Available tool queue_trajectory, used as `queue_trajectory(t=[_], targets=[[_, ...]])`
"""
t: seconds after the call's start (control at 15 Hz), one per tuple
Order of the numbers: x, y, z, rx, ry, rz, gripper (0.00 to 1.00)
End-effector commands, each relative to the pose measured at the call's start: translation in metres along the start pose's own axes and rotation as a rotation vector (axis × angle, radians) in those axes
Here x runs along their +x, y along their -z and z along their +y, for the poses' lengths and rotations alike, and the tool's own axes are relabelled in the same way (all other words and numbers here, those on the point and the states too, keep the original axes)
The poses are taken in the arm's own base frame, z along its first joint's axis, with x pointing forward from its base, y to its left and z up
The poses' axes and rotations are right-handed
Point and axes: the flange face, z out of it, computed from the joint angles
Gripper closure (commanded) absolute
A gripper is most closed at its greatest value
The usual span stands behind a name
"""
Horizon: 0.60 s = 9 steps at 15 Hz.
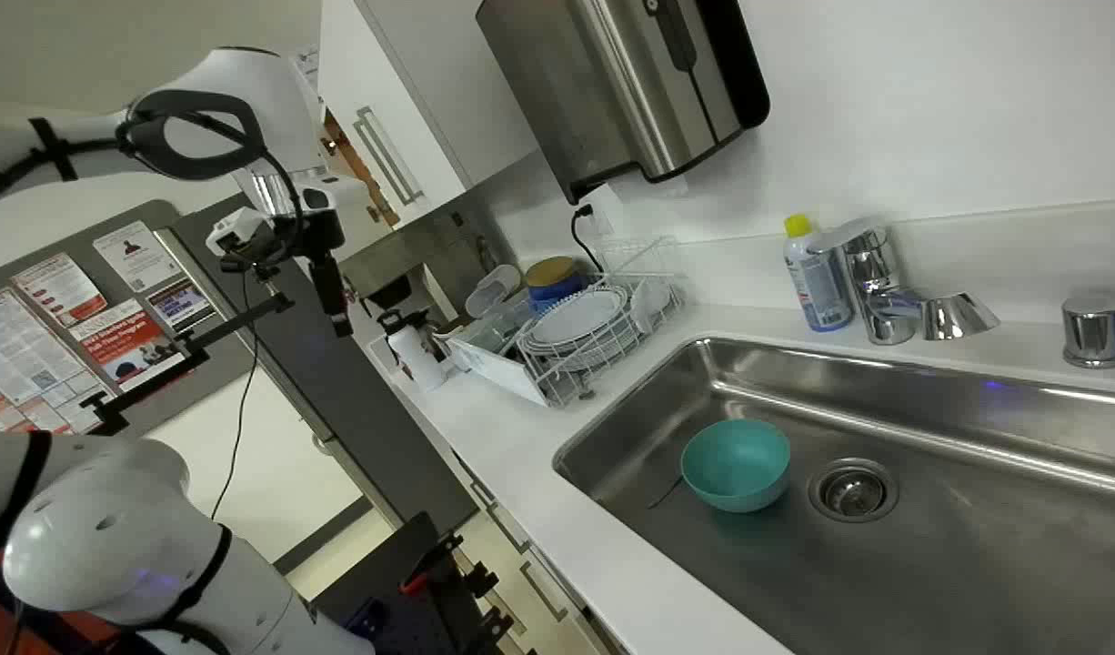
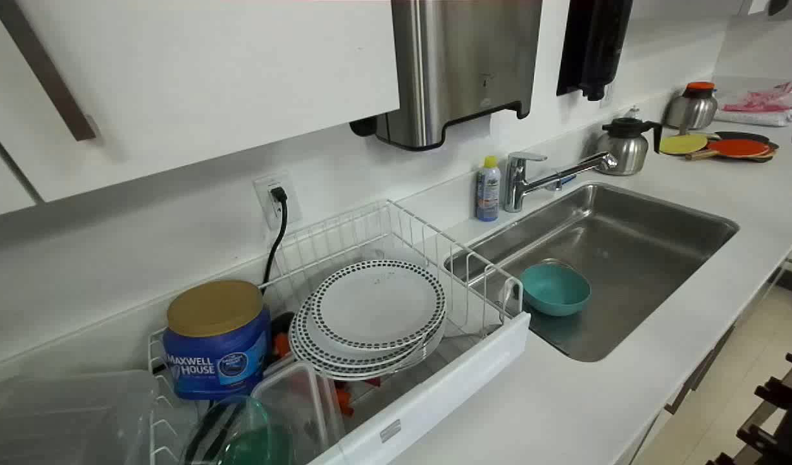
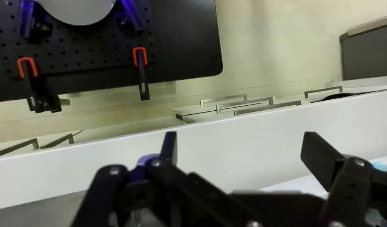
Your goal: Pick up the bowl from the sink and place it on top of the plates on the dishrack
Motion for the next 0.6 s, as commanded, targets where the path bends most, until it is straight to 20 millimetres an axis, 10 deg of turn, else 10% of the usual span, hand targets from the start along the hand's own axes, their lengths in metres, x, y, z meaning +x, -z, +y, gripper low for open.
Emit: queue_trajectory(t=[0.0, 0.27, 0.53], targets=[[0.000, 0.000, 0.000, 0.000, 0.000, -0.001, 0.00], [0.000, 0.000, 0.000, 0.000, 0.000, 0.000, 0.00], [0.048, -0.012, 0.014, -0.016, -0.098, 0.113, 0.00]])
